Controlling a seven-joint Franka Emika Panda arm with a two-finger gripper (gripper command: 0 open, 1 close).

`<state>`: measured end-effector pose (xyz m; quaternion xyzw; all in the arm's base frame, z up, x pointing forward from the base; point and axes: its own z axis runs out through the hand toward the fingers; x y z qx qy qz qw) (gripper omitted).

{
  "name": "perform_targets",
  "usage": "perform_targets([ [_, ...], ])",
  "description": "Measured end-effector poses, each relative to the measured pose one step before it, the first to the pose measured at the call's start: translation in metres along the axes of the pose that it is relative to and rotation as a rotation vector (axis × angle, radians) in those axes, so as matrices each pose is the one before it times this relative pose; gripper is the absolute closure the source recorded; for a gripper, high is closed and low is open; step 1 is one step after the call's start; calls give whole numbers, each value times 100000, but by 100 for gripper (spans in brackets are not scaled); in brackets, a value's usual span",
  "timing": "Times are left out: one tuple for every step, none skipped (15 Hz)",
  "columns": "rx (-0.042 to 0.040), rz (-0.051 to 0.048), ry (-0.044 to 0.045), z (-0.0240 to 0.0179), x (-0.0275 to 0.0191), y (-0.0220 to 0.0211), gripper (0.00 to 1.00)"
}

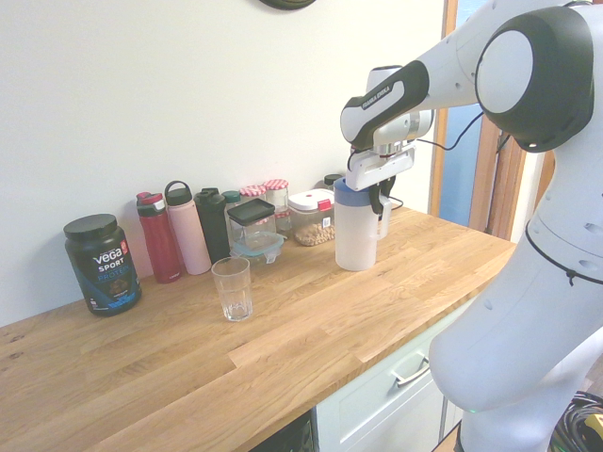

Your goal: Pour me some water

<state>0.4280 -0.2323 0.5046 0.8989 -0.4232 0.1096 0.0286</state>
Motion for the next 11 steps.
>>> perform_targets([
  [-214, -35, -454, 222, -96, 23, 0],
  [-297, -36, -679, 408, -199, 64, 0],
  [-247, 47, -381, 343, -146, 116, 0],
  [-81, 117, 164, 180, -25, 124, 0],
  [76, 194, 334, -27, 69, 95, 0],
  [83, 268, 233, -83, 54, 86, 0],
  [132, 848, 268, -241, 35, 127, 0],
  [-69, 1242, -272, -444, -93, 214, 0],
  [-378, 1124, -1113, -789, -324, 286, 0],
  [-398, 748, -1590, -1273, -586, 309, 0],
  [267, 540, -2691, -1442, -939, 252, 0],
])
